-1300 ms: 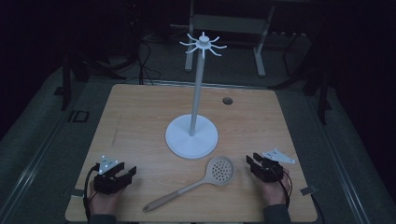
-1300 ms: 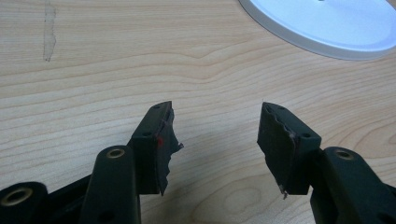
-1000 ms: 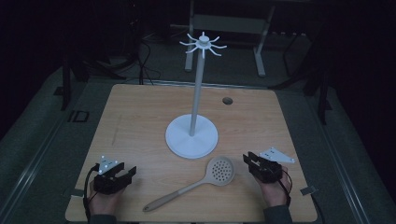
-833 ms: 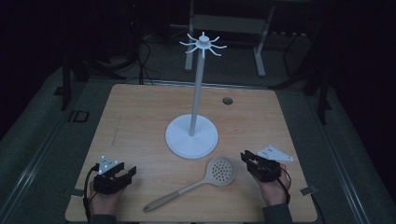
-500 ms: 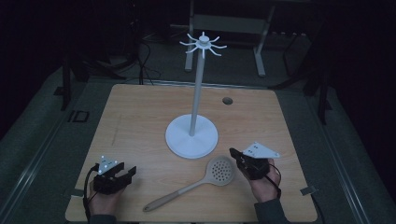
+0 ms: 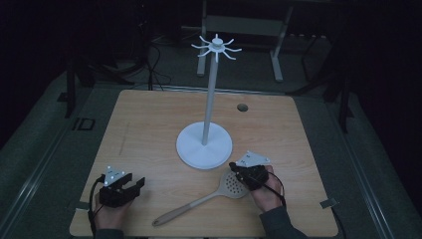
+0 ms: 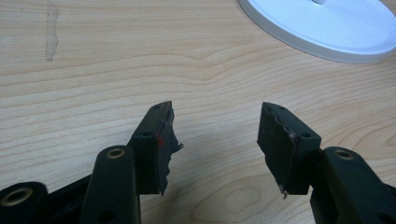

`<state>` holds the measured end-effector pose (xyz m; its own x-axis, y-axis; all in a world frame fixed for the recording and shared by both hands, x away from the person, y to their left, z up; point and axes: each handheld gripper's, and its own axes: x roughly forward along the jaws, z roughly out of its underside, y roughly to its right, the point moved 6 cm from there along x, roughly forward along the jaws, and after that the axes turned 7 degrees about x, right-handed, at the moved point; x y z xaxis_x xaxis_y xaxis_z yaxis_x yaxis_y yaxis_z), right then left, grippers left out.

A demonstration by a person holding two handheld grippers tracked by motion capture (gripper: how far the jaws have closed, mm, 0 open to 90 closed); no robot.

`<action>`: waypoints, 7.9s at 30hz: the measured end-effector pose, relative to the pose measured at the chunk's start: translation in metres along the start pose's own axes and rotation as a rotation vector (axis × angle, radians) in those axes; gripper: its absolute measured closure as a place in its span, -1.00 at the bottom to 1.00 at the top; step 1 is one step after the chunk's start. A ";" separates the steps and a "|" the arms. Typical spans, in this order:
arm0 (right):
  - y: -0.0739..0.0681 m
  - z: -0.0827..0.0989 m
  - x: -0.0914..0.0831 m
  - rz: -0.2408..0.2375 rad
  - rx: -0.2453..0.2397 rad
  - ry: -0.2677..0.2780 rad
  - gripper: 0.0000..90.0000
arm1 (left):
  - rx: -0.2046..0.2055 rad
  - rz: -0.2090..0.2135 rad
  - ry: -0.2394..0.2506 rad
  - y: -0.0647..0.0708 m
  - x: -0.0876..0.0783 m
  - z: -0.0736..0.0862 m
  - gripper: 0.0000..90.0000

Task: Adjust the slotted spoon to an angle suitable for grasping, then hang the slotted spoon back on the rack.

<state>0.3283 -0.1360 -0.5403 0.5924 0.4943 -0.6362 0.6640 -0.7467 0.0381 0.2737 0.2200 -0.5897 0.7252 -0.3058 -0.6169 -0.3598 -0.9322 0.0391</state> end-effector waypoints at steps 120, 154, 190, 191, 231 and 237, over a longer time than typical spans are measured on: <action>-0.084 -0.026 0.106 -0.280 -0.279 -0.424 0.68 | -0.006 -0.003 0.007 -0.002 -0.001 0.000 0.02; 0.037 0.020 0.041 -0.091 -0.067 -0.484 0.65 | 0.005 0.001 -0.006 0.001 0.002 0.000 0.02; 0.036 -0.004 0.037 -0.102 -0.061 -0.411 0.63 | 0.004 0.000 -0.003 0.000 0.001 0.000 0.02; 0.036 -0.005 0.035 -0.101 -0.056 -0.402 0.63 | 0.004 0.000 -0.003 0.000 0.001 0.000 0.02; 0.056 -0.042 -0.010 -0.068 0.013 -0.098 0.63 | 0.002 -0.002 -0.001 0.001 0.001 0.000 0.02; 0.056 -0.049 -0.015 -0.066 0.010 -0.048 0.64 | 0.003 0.000 0.002 0.002 0.001 0.000 0.02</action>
<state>0.3786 -0.1634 -0.4911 0.5245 0.5213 -0.6732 0.6963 -0.7176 -0.0132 0.2737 0.2179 -0.5901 0.7260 -0.3064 -0.6156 -0.3618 -0.9315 0.0369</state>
